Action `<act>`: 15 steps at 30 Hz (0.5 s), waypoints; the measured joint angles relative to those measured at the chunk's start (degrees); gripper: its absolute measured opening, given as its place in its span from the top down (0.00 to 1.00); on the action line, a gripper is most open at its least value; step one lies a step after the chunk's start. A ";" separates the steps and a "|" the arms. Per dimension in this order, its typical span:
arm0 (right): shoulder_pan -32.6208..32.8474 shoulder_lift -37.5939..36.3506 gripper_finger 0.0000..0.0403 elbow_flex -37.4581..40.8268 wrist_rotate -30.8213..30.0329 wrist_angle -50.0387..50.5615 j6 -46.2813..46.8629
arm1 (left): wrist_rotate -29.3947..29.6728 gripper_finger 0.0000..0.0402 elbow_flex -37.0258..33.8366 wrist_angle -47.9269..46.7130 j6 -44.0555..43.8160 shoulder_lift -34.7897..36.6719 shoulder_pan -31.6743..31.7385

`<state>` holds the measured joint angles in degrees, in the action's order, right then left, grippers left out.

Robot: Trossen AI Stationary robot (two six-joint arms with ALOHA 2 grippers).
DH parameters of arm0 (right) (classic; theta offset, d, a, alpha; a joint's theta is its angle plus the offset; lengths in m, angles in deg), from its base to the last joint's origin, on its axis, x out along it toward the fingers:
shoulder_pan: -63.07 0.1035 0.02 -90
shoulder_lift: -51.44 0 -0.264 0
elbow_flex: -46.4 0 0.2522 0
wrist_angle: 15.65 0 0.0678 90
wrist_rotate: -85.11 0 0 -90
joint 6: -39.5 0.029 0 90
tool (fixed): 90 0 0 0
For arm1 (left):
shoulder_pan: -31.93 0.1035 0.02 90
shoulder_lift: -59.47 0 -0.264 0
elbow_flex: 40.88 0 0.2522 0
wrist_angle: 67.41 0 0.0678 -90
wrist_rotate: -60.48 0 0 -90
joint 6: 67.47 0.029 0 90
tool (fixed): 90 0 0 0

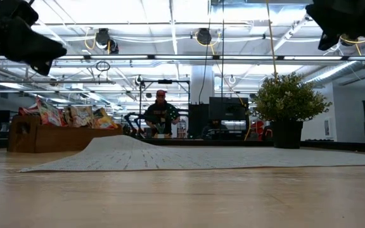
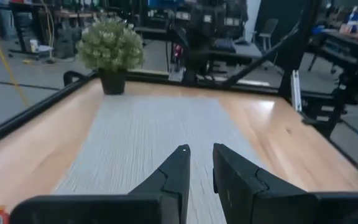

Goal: Pick & Place Tea
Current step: Return to Home Position

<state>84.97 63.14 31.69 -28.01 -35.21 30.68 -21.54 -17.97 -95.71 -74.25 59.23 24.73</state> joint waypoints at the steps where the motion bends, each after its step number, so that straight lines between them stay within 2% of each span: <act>1: 0.12 -0.99 0.78 0.01 -0.69 -0.47 -0.18 | 0.09 0.81 -0.04 -0.11 0.00 -0.01 0.00; 15: 0.18 -2.96 0.78 0.09 -0.81 -1.94 -0.44 | -0.20 0.81 -0.17 1.29 1.98 -0.87 0.04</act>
<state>85.15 60.17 31.78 -28.82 -37.15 30.24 -21.74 -18.15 -94.43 -72.27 58.36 24.77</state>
